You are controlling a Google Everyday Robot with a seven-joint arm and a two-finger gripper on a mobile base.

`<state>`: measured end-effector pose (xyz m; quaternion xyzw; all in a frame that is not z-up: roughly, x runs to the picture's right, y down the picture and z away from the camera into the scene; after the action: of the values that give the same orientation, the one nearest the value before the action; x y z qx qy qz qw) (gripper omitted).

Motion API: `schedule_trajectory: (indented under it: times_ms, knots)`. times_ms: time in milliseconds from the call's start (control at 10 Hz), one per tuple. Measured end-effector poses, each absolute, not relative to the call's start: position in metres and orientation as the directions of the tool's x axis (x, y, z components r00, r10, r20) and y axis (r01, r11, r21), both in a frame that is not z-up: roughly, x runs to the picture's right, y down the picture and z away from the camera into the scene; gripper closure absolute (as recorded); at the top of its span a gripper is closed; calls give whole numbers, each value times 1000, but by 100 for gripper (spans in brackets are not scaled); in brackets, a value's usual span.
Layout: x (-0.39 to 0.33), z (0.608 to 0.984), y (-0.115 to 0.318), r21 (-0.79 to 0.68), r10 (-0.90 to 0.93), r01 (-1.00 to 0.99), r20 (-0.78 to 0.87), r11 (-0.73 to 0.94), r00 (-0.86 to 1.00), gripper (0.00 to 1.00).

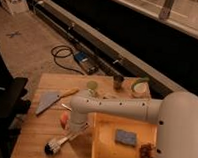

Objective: Place brush in plastic cup

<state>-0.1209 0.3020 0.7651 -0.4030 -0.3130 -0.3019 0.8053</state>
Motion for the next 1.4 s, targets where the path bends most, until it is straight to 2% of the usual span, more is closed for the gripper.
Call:
schedule_trajectory:
  times_ms: [500, 1100, 1400]
  knots:
    - [-123, 758, 299, -435, -261, 749, 749, 500, 609, 100]
    - [-140, 699, 216, -273, -415, 756, 701, 594, 580, 100]
    - [-140, 695, 162, -219, -485, 752, 646, 622, 590, 100]
